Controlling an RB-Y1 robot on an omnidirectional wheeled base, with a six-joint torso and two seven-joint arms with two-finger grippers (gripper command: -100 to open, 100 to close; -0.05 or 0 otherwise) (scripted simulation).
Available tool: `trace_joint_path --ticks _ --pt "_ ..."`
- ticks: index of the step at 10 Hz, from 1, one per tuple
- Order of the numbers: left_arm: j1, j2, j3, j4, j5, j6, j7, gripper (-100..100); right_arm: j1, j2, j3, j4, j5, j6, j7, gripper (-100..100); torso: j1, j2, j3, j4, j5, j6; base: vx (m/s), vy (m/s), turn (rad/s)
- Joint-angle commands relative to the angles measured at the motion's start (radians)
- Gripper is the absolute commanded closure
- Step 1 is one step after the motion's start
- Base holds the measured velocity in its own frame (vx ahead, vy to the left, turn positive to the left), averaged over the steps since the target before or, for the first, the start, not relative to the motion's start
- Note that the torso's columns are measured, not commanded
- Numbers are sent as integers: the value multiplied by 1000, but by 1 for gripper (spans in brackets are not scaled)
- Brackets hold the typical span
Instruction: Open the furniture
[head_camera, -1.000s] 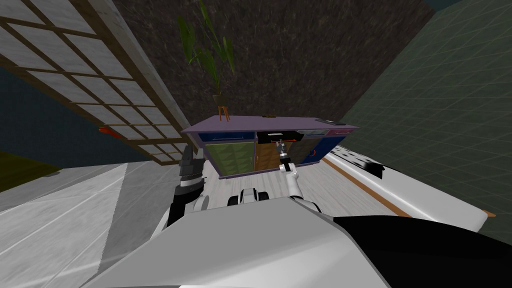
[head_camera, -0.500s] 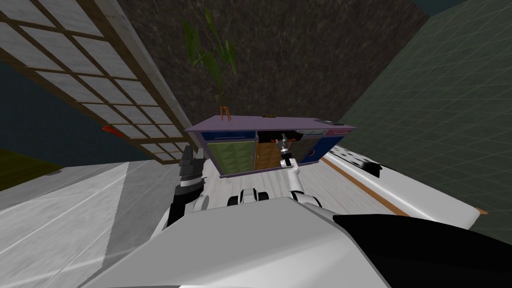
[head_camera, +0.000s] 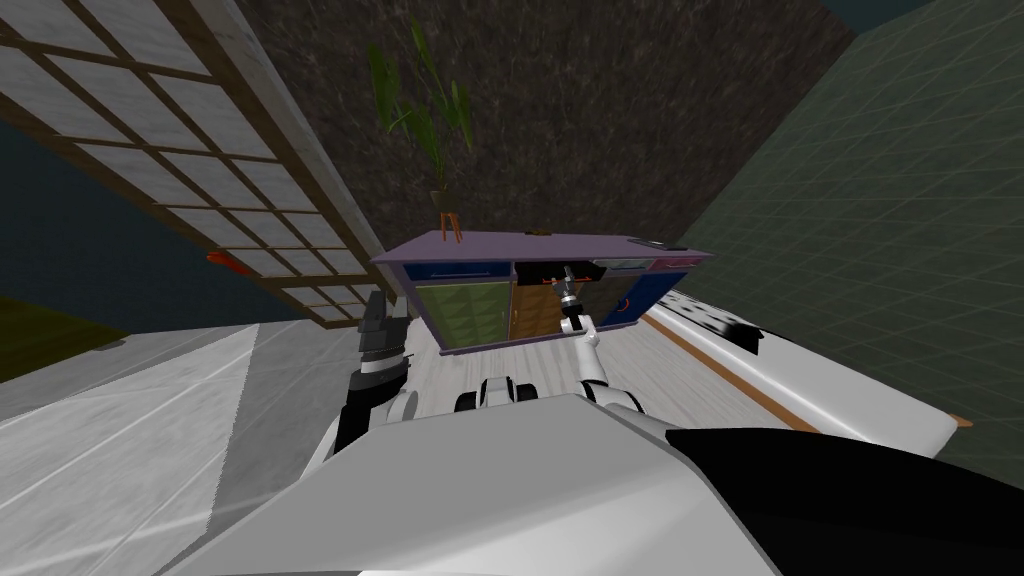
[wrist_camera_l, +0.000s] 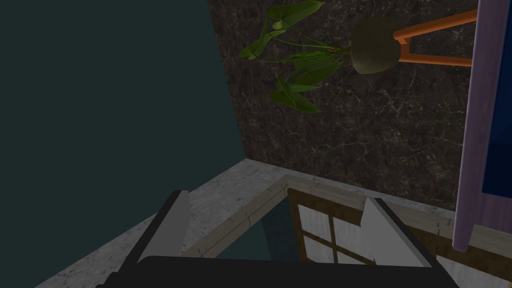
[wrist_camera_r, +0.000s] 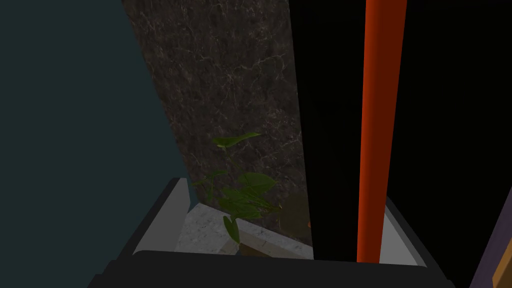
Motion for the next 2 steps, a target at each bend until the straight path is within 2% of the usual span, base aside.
trace_joint_path --ticks 1,2 --pt "0 0 0 0 0 0 0 0 0 0 0 0 0 0 0 0 0 0 0 0 0 0 0 0 0" --pt "0 0 0 0 0 0 0 0 0 0 0 0 0 0 1 0 0 0 0 0 0 0 0 0 0"
